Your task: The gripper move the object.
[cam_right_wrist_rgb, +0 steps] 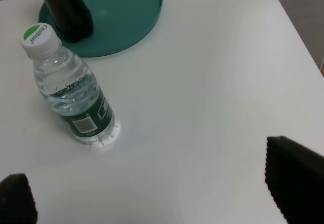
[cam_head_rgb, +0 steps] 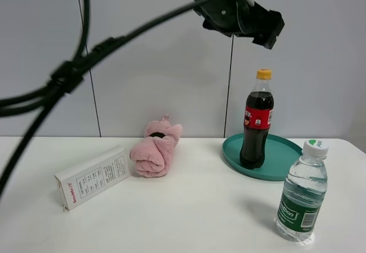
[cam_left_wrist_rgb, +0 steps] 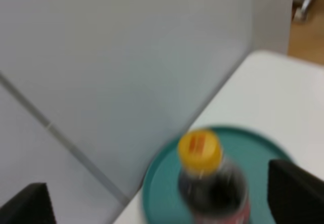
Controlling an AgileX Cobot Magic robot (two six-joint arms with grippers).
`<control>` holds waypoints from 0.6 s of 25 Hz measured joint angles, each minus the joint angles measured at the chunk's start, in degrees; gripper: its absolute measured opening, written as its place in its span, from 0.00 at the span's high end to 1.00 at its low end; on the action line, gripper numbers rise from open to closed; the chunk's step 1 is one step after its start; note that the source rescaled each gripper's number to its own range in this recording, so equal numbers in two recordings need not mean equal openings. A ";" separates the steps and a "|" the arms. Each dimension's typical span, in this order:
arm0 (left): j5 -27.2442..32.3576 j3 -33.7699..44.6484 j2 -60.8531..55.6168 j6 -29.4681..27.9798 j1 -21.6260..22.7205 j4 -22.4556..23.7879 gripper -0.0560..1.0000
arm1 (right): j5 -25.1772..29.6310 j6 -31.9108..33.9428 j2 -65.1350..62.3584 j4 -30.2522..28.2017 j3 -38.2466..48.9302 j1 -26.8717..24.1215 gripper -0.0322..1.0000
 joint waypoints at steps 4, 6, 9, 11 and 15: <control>17.89 0.00 -6.31 4.07 1.91 0.18 0.33 | 0.00 0.00 0.00 0.00 0.00 0.00 0.00; 27.07 0.00 -8.86 4.65 3.92 0.23 0.33 | 0.00 0.00 0.00 0.00 0.00 0.00 0.00; 36.41 0.00 -12.34 4.25 7.54 0.36 0.33 | 0.00 0.00 0.00 0.00 0.00 0.00 0.00; 37.57 0.71 -14.90 2.70 10.35 0.43 0.33 | 0.00 0.00 0.00 0.00 0.00 0.00 0.00; 38.04 7.20 -21.92 -2.61 16.58 0.00 0.33 | 0.00 0.00 0.00 0.00 0.00 0.00 0.00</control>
